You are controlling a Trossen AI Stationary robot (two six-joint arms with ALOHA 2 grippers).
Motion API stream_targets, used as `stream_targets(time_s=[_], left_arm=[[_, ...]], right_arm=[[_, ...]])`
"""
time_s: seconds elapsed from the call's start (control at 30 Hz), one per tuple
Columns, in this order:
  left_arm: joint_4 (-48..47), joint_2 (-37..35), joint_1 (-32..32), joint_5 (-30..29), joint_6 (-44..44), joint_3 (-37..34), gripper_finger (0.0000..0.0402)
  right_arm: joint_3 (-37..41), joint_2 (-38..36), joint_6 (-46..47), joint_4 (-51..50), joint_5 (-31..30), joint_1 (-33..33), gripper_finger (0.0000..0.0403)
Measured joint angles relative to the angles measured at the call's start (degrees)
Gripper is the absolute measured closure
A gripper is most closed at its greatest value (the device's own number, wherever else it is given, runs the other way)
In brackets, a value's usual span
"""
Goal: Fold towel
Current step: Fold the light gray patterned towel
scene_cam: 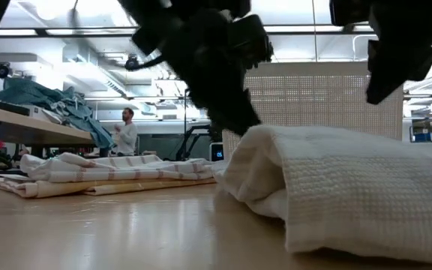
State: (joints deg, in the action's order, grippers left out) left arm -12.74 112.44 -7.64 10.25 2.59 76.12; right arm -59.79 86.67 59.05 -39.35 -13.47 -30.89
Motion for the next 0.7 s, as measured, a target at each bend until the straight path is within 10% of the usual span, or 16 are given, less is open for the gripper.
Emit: stream_targets(time_s=[0.23,0.7], left_arm=[[21.29,0.09,-4.34,-8.56,3.04,-10.53,0.0303],[21.15,0.13,-3.03,-24.19,0.96,-11.79,0.0303]], right_arm=[[3.32,3.24,-0.18,10.79,-2.20,-0.88,0.0385],[2.91,12.38,3.41,14.80,10.53,-1.12,0.0401]])
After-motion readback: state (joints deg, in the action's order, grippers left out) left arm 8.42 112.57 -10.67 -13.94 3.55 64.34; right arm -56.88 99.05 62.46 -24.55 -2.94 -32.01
